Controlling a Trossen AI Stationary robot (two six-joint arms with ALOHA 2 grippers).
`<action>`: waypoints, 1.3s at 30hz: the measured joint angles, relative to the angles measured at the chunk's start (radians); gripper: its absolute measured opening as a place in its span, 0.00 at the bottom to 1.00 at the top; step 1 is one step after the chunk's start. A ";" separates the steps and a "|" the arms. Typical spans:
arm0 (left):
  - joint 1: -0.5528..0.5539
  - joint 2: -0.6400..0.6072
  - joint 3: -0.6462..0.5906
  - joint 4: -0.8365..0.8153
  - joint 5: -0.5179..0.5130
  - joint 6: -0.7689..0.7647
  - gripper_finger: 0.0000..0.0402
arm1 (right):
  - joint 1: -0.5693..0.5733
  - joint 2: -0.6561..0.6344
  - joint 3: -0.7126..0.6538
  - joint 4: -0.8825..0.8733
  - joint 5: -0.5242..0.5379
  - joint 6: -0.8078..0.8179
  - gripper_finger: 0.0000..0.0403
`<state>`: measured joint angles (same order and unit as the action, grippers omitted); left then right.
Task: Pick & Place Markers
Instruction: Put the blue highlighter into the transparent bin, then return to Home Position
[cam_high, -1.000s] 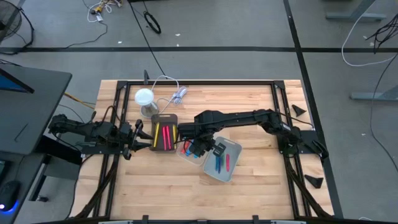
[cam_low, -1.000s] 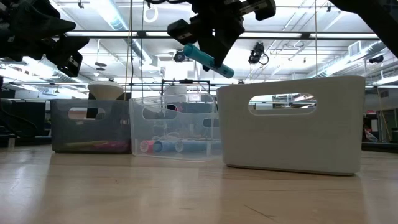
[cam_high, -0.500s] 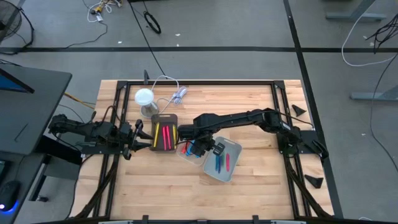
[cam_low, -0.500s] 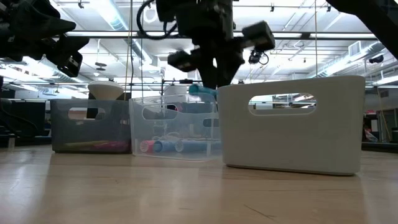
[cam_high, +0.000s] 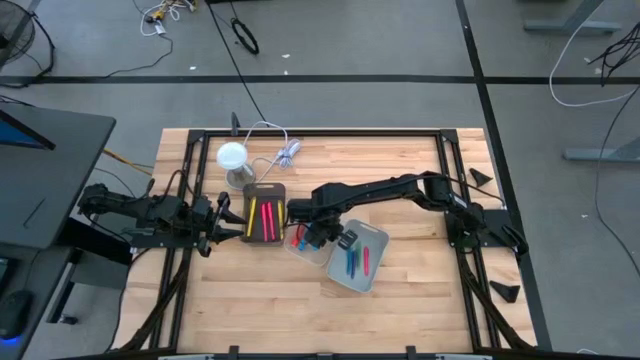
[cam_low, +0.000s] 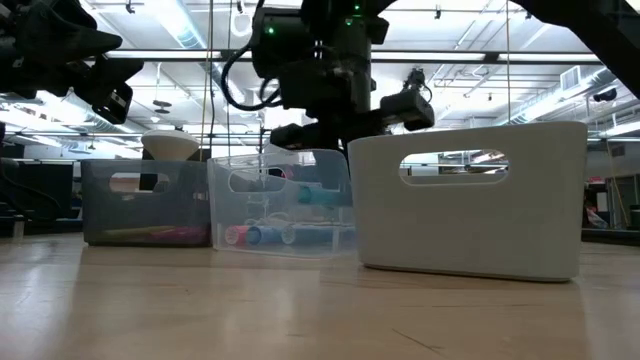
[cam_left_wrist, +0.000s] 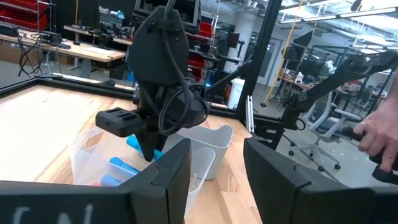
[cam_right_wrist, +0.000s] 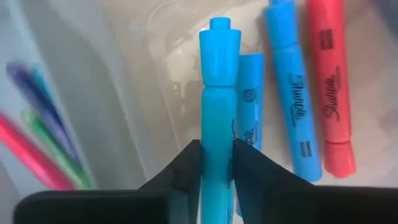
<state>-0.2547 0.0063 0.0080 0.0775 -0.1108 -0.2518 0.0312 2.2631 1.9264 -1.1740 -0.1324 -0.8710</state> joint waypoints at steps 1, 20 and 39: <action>0.000 0.000 0.000 0.000 0.000 0.000 0.38 | -0.001 0.000 0.000 0.007 -0.004 0.035 0.20; 0.000 0.000 0.000 0.000 0.000 0.000 0.38 | -0.083 -0.181 -0.030 0.213 -0.087 0.231 0.51; 0.000 0.000 0.000 0.000 0.000 0.000 0.38 | -0.286 -0.916 -0.988 1.527 -0.043 0.602 0.52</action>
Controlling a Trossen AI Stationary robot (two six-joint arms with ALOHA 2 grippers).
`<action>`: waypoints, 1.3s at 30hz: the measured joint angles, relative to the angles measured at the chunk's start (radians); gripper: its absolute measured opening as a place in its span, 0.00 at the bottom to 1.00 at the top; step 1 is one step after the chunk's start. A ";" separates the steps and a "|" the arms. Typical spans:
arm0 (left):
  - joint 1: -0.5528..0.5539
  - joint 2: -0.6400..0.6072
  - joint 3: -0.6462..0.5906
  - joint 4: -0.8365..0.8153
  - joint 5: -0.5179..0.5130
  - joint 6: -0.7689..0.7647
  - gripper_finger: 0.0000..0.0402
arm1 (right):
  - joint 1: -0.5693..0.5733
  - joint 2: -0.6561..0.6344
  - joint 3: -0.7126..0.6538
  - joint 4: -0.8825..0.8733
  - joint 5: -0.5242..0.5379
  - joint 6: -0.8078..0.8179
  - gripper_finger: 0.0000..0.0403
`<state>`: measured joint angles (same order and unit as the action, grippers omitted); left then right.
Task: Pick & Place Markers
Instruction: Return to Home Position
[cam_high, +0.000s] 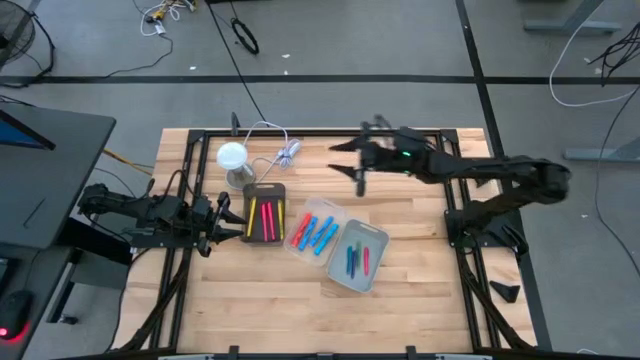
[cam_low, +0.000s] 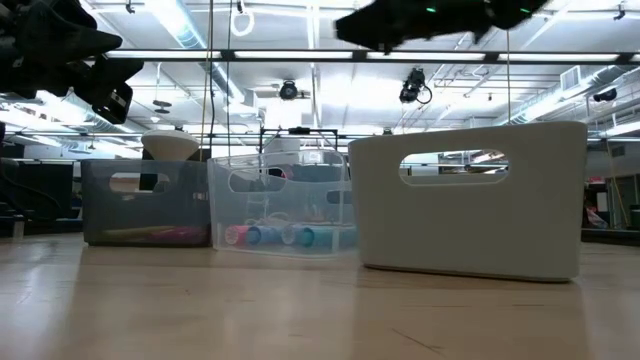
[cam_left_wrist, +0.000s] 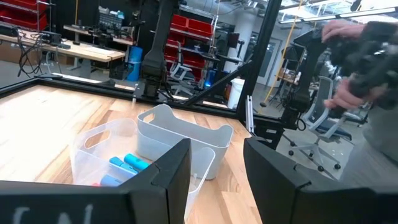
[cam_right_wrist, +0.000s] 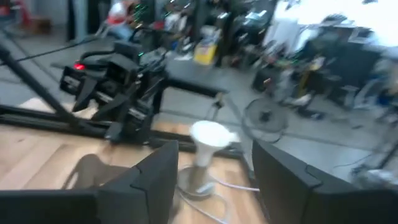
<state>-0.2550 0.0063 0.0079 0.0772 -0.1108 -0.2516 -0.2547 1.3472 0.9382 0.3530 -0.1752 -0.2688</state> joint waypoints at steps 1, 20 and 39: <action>0.000 0.000 0.000 0.000 0.000 0.000 0.38 | -0.006 -0.043 -0.056 0.038 0.017 -0.001 0.52; 0.000 0.000 0.000 0.000 0.000 0.000 0.38 | -0.033 -0.728 -0.834 0.193 0.141 0.009 0.52; 0.000 0.000 0.000 0.000 0.000 0.000 0.38 | -0.140 -1.213 -0.921 -0.186 0.141 0.151 0.52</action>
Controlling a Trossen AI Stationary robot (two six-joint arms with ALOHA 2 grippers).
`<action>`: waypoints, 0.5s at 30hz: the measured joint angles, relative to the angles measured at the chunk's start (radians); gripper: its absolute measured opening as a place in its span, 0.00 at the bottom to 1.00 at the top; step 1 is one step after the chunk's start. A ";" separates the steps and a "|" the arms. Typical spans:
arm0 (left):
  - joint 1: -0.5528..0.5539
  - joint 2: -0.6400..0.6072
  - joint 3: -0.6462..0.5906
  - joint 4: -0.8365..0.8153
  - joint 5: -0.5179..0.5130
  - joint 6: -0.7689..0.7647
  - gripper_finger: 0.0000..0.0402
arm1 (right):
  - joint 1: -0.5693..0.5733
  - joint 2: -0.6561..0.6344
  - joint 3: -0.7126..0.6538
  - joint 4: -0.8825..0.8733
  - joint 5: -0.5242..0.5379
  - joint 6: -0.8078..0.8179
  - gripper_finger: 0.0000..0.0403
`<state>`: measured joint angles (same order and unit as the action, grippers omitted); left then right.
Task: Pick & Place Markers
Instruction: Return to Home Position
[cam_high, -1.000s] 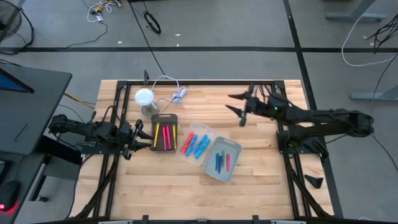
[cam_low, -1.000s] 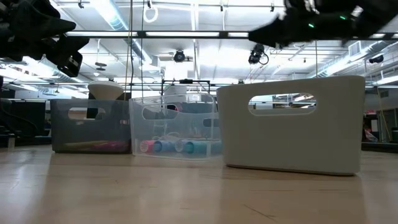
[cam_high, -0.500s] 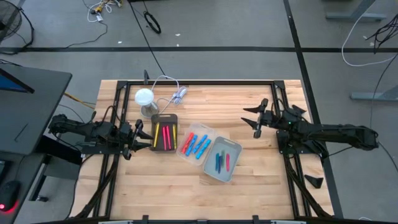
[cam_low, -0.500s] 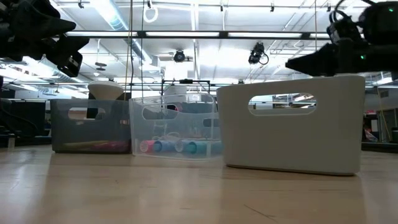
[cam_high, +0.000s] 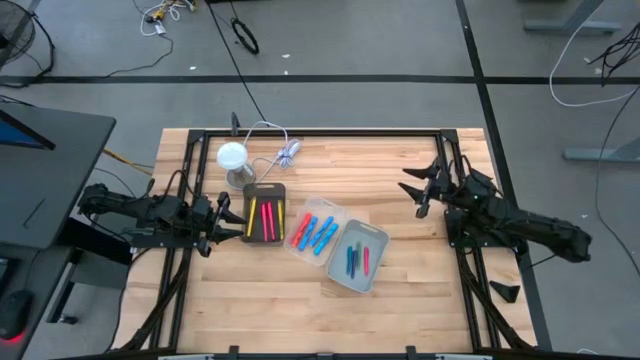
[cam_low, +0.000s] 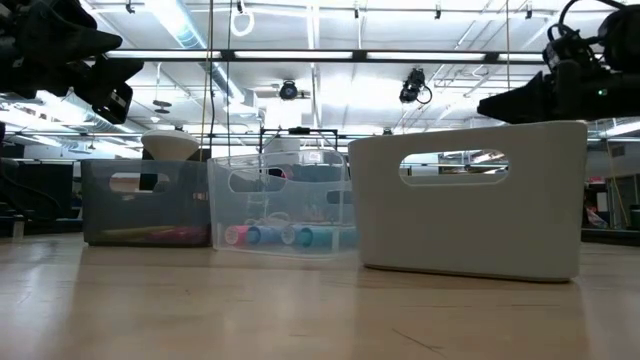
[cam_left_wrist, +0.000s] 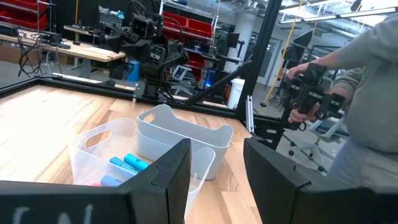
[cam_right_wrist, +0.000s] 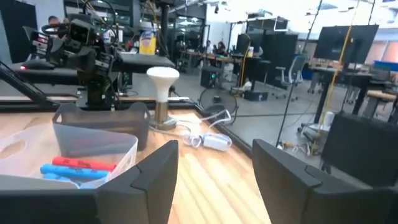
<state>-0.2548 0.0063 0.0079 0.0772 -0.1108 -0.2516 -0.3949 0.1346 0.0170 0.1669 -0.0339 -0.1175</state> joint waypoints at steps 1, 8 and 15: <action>0.000 0.000 0.000 0.000 0.000 0.000 0.38 | -0.004 -0.022 0.000 -0.031 0.000 0.006 0.52; 0.000 0.000 0.000 0.000 0.000 0.000 0.38 | -0.010 -0.131 0.000 -0.158 0.026 0.060 0.52; 0.000 0.000 0.000 0.000 0.000 0.000 0.38 | -0.010 -0.135 0.002 -0.155 0.048 0.050 0.52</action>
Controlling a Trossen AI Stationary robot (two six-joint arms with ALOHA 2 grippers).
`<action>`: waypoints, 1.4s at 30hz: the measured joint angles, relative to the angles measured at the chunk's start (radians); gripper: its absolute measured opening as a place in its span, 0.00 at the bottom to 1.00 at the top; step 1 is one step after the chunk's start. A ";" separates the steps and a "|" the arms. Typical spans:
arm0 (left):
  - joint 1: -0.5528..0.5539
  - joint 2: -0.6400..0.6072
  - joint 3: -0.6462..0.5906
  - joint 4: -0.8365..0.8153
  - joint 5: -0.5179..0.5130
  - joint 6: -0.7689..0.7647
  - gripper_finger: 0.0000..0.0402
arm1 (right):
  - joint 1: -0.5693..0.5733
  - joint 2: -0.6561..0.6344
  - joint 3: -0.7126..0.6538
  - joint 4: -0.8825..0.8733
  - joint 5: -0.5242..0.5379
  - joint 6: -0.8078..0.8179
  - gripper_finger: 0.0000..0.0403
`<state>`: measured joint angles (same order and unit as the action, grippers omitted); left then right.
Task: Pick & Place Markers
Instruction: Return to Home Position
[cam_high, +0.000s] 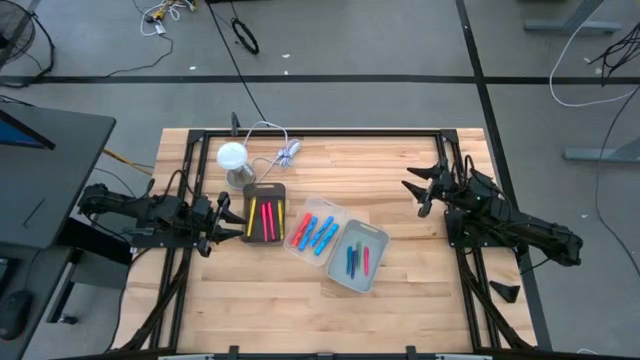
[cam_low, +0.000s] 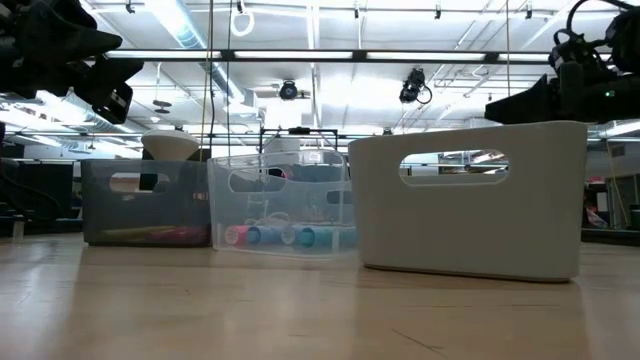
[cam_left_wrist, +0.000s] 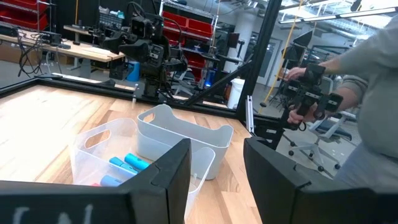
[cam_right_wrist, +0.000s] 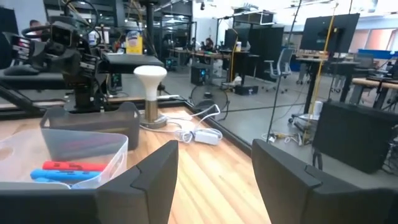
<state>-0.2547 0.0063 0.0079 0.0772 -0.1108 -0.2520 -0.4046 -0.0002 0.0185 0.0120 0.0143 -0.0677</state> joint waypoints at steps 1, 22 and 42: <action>0.000 0.000 0.000 0.000 0.000 0.000 0.38 | 0.000 0.001 0.000 0.000 0.000 0.000 0.52; 0.000 0.000 0.000 0.000 0.000 0.000 0.38 | 0.000 0.027 0.000 0.000 -0.004 0.000 0.52; 0.000 0.000 0.000 0.000 0.000 0.000 0.38 | 0.000 0.028 -0.001 0.000 -0.004 0.000 0.52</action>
<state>-0.2547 0.0063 0.0081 0.0776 -0.1108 -0.2517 -0.4049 0.0280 0.0177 0.0124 0.0105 -0.0681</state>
